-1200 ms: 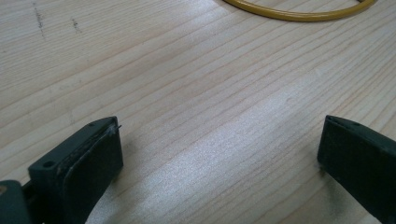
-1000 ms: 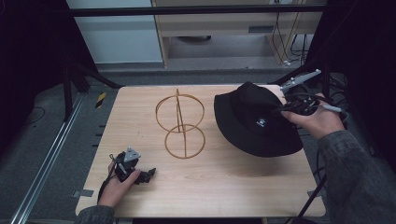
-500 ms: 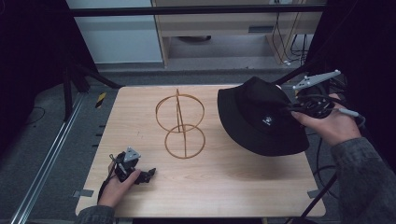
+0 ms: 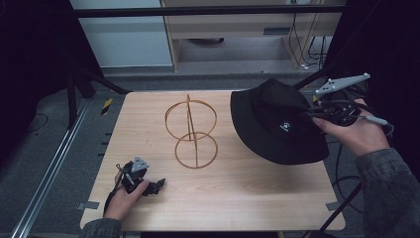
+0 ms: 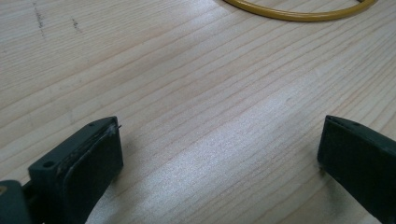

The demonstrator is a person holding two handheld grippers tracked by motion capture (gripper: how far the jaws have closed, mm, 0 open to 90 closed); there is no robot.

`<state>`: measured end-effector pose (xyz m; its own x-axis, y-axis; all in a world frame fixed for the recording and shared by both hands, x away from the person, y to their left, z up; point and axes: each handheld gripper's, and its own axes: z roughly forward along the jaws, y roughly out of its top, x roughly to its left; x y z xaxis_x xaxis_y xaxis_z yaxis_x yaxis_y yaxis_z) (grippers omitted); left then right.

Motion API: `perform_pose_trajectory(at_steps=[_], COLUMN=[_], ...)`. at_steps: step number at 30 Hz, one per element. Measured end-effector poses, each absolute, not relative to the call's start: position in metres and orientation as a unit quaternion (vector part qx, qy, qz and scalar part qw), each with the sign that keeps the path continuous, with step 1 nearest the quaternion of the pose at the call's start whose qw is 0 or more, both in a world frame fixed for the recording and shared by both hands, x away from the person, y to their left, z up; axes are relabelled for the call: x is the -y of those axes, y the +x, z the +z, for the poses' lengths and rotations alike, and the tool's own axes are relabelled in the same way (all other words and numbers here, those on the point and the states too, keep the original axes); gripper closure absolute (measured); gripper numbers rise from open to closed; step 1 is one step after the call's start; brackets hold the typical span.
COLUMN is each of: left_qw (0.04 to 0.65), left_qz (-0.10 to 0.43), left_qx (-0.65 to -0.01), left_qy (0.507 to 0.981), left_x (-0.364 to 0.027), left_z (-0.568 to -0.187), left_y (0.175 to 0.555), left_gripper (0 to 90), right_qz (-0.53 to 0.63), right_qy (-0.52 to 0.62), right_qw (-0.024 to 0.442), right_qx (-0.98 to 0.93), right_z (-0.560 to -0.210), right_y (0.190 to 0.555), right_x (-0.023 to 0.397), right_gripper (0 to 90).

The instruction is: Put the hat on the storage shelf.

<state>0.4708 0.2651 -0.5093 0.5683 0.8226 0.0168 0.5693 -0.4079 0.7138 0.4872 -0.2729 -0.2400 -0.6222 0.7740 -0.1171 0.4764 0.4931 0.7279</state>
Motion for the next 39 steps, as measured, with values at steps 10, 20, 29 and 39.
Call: perform_pose_trajectory(at_steps=[10,20,29,39], left_qw=[0.338,0.338,0.338,0.338], left_qz=[0.188,0.188,0.188,0.187], left_qx=[-0.424,-0.424,-0.424,-0.424], left_qy=[0.818,0.819,0.819,0.819], left_x=[-0.265,-0.265,-0.265,-0.265], left_z=[-0.509,-0.509,-0.509,-0.509], left_y=[0.471,0.471,0.471,0.471], left_gripper=[0.0,0.0,0.0,0.0], right_qz=[0.359,0.366,0.379,0.386], right_qy=[0.363,0.338,0.314,0.288], right_qw=[0.232,0.234,0.236,0.237], right_qx=[-0.828,-0.835,-0.838,-0.844], right_z=[-0.222,-0.21,-0.2,-0.186], right_y=[0.48,0.472,0.467,0.471], right_x=[0.269,0.254,0.236,0.215], right_gripper=[82.6,82.6,82.6,82.6])
